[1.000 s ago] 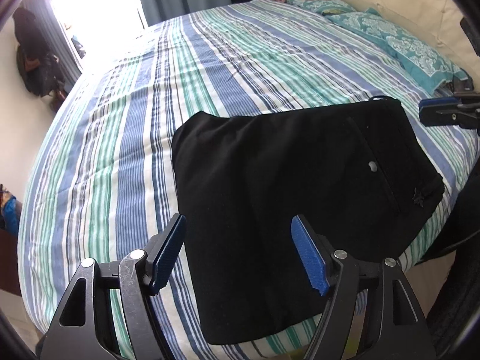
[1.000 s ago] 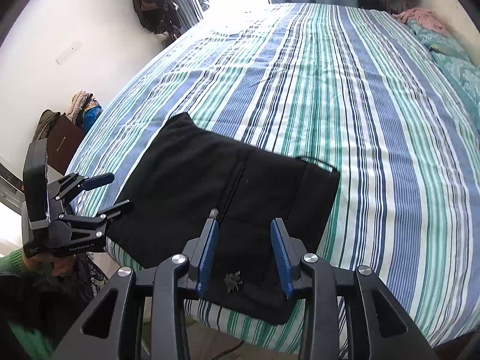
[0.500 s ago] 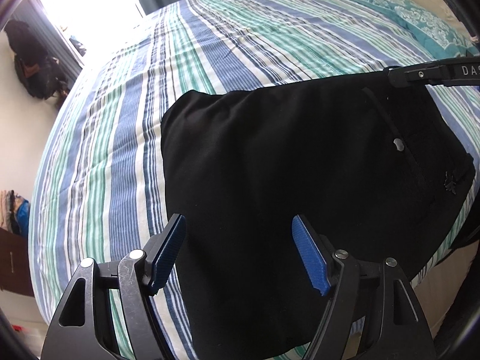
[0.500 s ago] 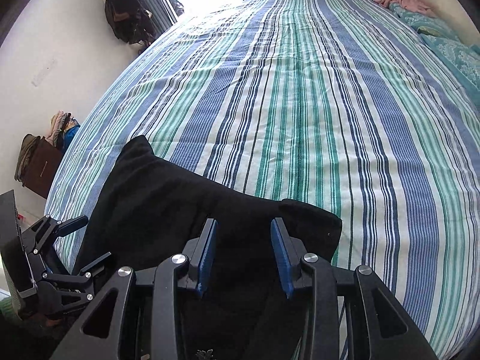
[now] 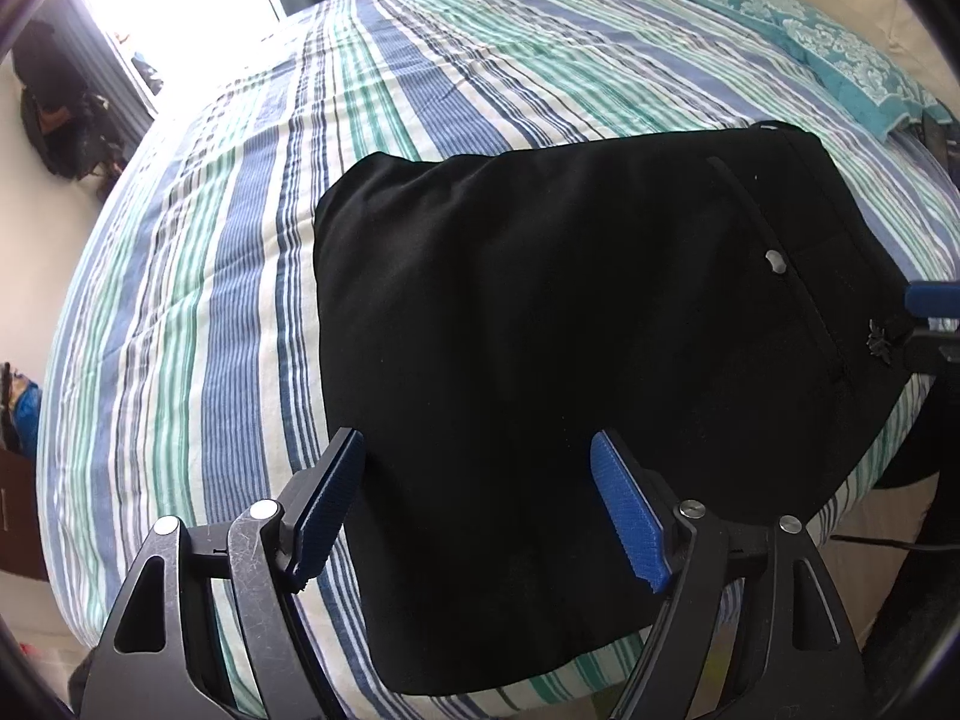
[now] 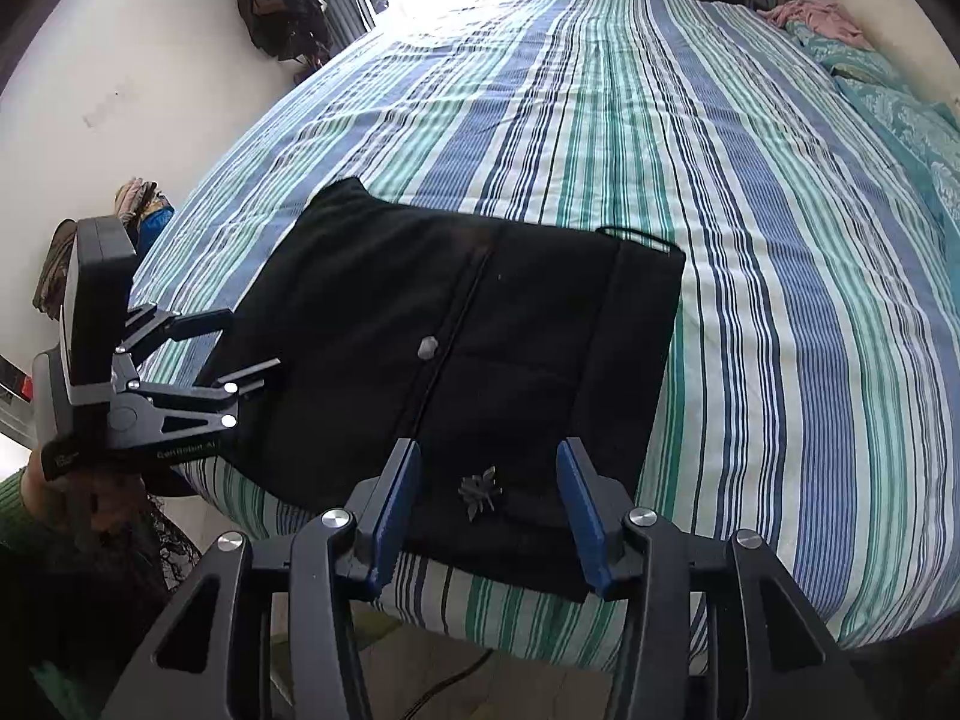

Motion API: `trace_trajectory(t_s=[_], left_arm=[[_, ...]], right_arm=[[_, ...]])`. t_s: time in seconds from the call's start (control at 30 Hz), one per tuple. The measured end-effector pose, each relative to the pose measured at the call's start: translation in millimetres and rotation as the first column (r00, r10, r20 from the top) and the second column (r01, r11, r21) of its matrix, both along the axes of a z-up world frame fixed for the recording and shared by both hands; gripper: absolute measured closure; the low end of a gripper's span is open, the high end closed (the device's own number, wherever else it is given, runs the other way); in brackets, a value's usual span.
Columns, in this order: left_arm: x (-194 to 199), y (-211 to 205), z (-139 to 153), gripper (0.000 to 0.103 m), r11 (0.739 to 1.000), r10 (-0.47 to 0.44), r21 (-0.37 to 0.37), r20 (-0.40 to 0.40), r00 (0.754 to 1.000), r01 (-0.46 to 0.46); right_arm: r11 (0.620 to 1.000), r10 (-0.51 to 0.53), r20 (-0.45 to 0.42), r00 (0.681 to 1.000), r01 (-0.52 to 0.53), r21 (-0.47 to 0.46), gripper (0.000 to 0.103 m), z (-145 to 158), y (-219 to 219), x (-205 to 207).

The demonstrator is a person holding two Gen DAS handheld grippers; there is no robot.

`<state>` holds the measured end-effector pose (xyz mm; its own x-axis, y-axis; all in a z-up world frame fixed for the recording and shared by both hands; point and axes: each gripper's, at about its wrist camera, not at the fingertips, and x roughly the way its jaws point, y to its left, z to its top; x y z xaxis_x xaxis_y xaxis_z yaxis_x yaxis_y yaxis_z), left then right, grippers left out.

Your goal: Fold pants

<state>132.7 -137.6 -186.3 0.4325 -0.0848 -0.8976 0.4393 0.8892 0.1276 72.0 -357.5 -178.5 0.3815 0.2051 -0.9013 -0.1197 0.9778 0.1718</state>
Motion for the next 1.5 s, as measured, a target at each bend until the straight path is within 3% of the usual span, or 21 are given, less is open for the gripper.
trace_trajectory(t_s=[0.17,0.23,0.3,0.33,0.4,0.5,0.67,0.77,0.8,0.87,0.9,0.97,1.13,1.23,1.33,1.5], left_arm=[[-19,30,10,0.021,0.996,-0.005,-0.09,-0.056,0.998,0.0],[-14,48,19,0.021,0.99,0.025,-0.139,-0.056,0.998,-0.032],[0,65,24,0.011,0.977,0.073,-0.197,-0.058,0.996,-0.083],[10,72,24,0.011,0.968,0.096,-0.225,-0.068,0.993,-0.109],[31,82,17,0.011,0.944,0.124,-0.293,-0.117,0.985,-0.154],[59,86,-9,0.011,0.913,0.139,-0.342,-0.253,0.957,-0.223],[68,69,-38,0.007,0.909,0.065,-0.363,-0.368,0.927,-0.208],[62,50,-41,0.003,0.925,0.043,-0.339,-0.352,0.935,-0.17],[60,43,-40,0.016,0.927,0.022,-0.343,-0.348,0.937,-0.149],[54,34,-30,0.042,0.937,0.004,-0.331,-0.302,0.953,-0.109],[51,32,-24,0.063,0.941,0.001,-0.324,-0.276,0.961,-0.094],[48,34,-10,0.078,0.937,0.0,-0.336,-0.263,0.965,-0.092],[56,38,33,0.081,0.919,0.008,-0.385,-0.197,0.98,-0.085],[81,43,56,0.081,0.907,0.03,-0.411,-0.147,0.989,-0.088],[116,44,74,0.081,0.904,0.056,-0.419,-0.087,0.995,-0.087],[173,44,76,0.076,0.935,0.108,-0.343,0.028,0.994,-0.092]], right_arm=[[1.0,0.007,-0.105,0.994,-0.005,0.024,0.055,-12,-11,-31],[0.999,-0.018,-0.098,0.995,0.023,0.046,0.054,-6,-24,-36],[0.995,-0.054,-0.059,0.997,0.059,0.075,0.038,0,-42,-33],[0.992,-0.08,-0.036,0.996,0.083,0.091,0.025,2,-51,-28],[0.981,-0.104,0.001,0.995,0.103,0.165,0.023,0,-67,-12],[0.941,-0.097,-0.066,0.993,0.113,0.319,0.023,-27,-83,21],[0.911,-0.036,-0.183,0.982,0.108,0.398,0.023,-73,-83,49],[0.858,-0.042,-0.206,0.978,0.141,0.495,0.02,-92,-85,46],[0.838,-0.04,-0.207,0.977,0.146,0.526,0.02,-93,-85,46],[0.826,-0.017,-0.207,0.978,0.13,0.548,0.043,-92,-82,45],[0.808,-0.005,-0.208,0.978,0.126,0.575,0.052,-92,-81,45],[0.784,-0.008,-0.191,0.982,0.125,0.608,0.061,-86,-81,43],[0.738,-0.021,-0.112,0.993,0.091,0.669,0.065,-52,-70,48],[0.732,-0.013,-0.062,0.998,0.052,0.68,0.065,-28,-61,69],[0.76,-0.008,0.001,1.0,0.005,0.65,0.065,-6,-55,111],[0.836,0.011,0.081,0.997,-0.054,0.547,0.065,12,-36,194]])
